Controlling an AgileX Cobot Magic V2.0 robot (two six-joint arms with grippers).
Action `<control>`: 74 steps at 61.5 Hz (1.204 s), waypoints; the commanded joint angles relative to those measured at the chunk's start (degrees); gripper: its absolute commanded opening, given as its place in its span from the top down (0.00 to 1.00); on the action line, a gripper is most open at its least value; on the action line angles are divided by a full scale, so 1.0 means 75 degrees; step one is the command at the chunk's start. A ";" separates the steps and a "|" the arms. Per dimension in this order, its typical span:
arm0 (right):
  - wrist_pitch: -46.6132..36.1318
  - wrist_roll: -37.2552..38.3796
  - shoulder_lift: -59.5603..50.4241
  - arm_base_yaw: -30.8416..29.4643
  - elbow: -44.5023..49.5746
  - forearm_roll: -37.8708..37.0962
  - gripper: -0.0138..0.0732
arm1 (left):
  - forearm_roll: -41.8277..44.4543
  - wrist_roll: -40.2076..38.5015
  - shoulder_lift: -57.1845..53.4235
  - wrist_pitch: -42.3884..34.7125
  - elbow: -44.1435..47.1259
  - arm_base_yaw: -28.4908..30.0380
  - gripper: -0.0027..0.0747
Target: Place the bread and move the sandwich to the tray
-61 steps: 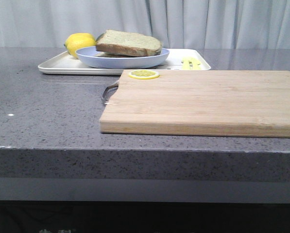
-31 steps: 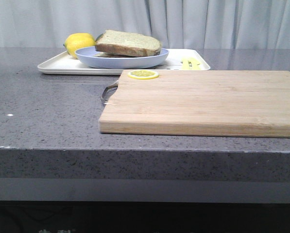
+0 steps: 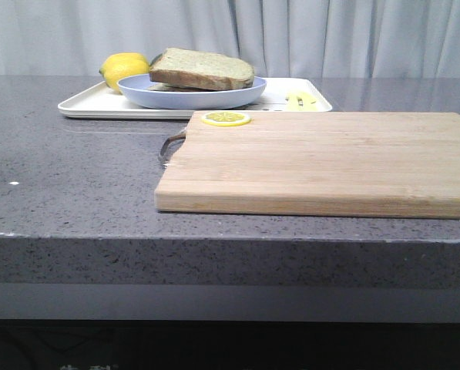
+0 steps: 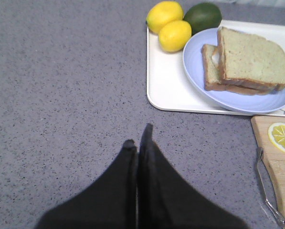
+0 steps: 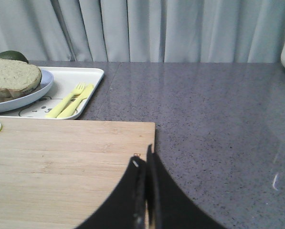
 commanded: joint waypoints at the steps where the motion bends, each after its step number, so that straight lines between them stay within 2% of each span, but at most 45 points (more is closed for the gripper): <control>1: -0.0615 0.0009 0.0038 0.0004 -0.0205 -0.0023 0.91 | -0.0031 -0.0085 -0.1117 -0.1785 0.1128 -0.0054 0.99; 9: -0.0615 0.0009 0.0038 0.0004 -0.0205 -0.0023 0.91 | -0.0031 -0.0085 -0.2701 -0.2886 0.2862 -0.0054 0.99; 24: -0.0615 0.0009 0.0038 0.0004 -0.0205 -0.0023 0.91 | -0.0031 -0.0085 -0.4705 -0.3766 0.5008 -0.0054 0.99; 31: -0.0615 0.0009 0.0038 0.0004 -0.0205 -0.0023 0.91 | -0.0031 -0.0085 -0.5090 -0.3980 0.5318 -0.0054 0.99; 68: -0.0615 0.0009 0.0038 0.0004 -0.0205 -0.0023 0.91 | -0.0031 -0.0085 -0.5105 -0.3908 0.5465 -0.0054 0.99; 74: -0.0615 0.0009 0.0038 0.0004 -0.0205 -0.0023 0.91 | 0.0036 -0.0085 -0.5239 -0.4162 0.5645 -0.0034 0.99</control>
